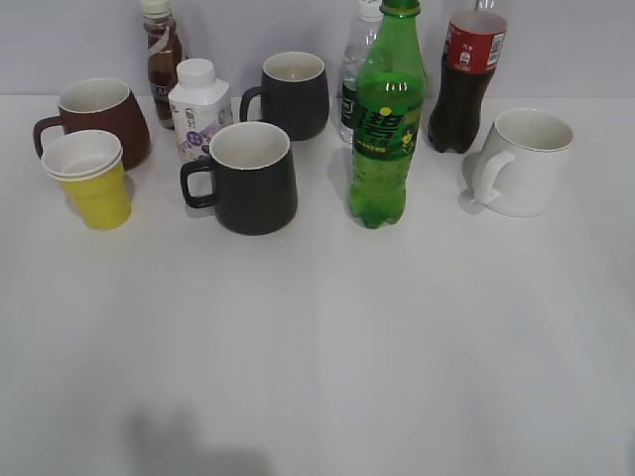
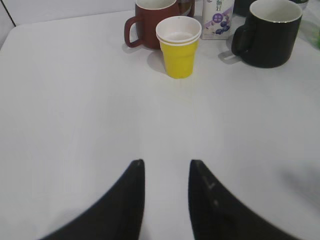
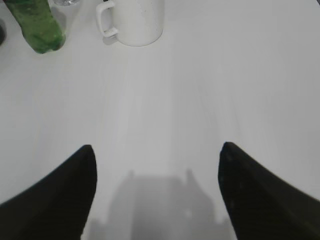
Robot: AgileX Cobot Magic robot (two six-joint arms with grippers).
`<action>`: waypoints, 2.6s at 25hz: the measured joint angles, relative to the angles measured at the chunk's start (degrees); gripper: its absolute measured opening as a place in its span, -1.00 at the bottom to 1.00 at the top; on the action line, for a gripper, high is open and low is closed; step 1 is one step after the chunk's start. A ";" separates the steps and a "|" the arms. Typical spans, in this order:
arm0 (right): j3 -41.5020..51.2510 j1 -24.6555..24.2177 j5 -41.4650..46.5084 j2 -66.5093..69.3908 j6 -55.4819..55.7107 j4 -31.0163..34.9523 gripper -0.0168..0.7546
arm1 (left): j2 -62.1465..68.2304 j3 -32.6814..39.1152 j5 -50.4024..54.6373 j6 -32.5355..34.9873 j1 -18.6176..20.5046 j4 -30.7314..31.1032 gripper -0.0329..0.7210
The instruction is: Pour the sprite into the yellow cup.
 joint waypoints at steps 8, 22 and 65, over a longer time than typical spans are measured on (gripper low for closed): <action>-1.53 0.00 -16.21 3.35 0.00 5.97 0.51 | 1.38 -0.79 -9.06 0.00 0.00 -2.09 -0.28; -0.04 6.59 -46.70 36.41 -8.89 8.44 0.32 | 32.69 12.13 -61.56 0.00 0.00 -10.24 -0.27; 0.03 18.19 -83.53 72.69 -7.08 5.47 0.43 | 113.74 -1.71 -126.22 -8.87 -13.63 6.97 0.67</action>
